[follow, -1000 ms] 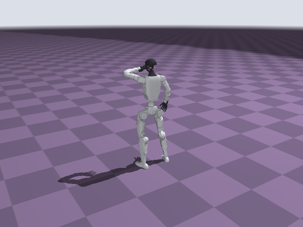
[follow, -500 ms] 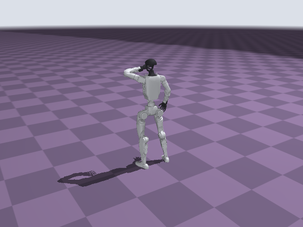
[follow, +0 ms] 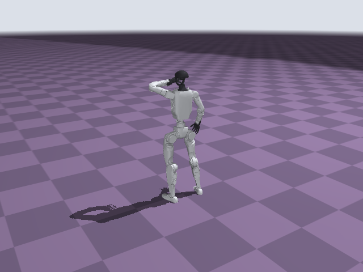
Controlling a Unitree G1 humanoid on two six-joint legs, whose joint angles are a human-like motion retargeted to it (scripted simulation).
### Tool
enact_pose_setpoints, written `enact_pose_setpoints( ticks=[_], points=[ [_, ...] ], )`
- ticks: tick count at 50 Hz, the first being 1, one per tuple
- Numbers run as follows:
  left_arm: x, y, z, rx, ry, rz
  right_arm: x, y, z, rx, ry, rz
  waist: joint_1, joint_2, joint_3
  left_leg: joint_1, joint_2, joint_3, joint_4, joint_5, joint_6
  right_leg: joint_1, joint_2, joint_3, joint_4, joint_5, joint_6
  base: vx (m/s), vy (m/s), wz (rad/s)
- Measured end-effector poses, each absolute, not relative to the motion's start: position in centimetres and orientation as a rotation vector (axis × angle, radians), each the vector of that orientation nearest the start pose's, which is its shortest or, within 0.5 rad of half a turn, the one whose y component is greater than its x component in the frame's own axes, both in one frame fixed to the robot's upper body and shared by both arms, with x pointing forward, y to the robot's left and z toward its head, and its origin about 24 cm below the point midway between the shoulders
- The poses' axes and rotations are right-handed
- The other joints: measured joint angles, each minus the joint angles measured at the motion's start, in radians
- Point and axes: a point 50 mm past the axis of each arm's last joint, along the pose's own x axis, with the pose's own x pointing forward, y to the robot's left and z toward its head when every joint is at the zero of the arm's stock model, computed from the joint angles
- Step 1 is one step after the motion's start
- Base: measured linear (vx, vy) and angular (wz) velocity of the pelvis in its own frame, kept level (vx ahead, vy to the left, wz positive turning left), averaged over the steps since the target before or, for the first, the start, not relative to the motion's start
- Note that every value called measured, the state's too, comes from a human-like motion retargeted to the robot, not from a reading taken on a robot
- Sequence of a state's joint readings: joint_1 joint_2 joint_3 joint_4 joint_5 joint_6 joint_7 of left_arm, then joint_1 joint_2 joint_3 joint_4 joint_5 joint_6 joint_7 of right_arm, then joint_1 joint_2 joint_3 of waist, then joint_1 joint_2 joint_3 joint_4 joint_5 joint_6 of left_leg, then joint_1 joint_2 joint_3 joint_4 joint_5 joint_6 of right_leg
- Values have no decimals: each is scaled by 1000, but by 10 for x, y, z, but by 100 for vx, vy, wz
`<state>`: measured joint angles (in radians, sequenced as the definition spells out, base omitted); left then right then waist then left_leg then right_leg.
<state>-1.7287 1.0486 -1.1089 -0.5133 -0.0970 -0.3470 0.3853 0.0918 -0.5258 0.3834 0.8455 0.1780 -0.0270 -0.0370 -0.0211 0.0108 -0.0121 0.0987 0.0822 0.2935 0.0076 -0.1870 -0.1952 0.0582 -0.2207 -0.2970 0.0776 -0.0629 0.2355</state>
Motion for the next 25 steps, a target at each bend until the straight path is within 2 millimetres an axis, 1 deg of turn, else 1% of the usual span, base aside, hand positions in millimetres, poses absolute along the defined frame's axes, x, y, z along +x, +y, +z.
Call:
enact_pose_setpoints(
  ticks=[3,5,8,14,17,20,25],
  points=[
    [154,35,355,951,-1786,-848,131,-285,-112,-484,930,-4,-1,16,4,5,3,19,2,-3,-1,-8,4,19,2,1,3,1,-2,-31],
    [153,37,354,943,-1785,-844,133,-287,-109,-480,916,-20,-5,27,7,7,5,25,3,-4,-1,-9,5,24,3,1,4,0,-1,-9],
    [150,28,357,929,-1820,-856,133,-290,-109,-474,920,-39,-18,42,10,7,6,21,5,-3,-2,-6,6,20,4,-3,2,0,0,0],
    [143,-6,366,887,-1921,-887,127,-290,-115,-463,970,-59,-54,56,19,1,7,-6,7,4,-5,9,5,-7,1,-12,-8,0,-3,23],
    [142,-13,369,876,-1943,-878,124,-290,-118,-465,989,-61,-67,62,22,-2,8,-13,7,8,-7,12,6,-15,-1,-15,-12,0,0,0],
    [146,-7,369,881,-1931,-853,123,-293,-118,-473,999,-63,-73,71,25,-3,10,-11,6,11,-8,10,9,-13,-2,-16,-15,0,0,0],
    [154,21,366,895,-1855,-798,121,-299,-115,-484,994,-75,-73,89,29,-1,16,3,4,12,-10,1,15,1,-1,-15,-15,0,0,0]
  ],
)
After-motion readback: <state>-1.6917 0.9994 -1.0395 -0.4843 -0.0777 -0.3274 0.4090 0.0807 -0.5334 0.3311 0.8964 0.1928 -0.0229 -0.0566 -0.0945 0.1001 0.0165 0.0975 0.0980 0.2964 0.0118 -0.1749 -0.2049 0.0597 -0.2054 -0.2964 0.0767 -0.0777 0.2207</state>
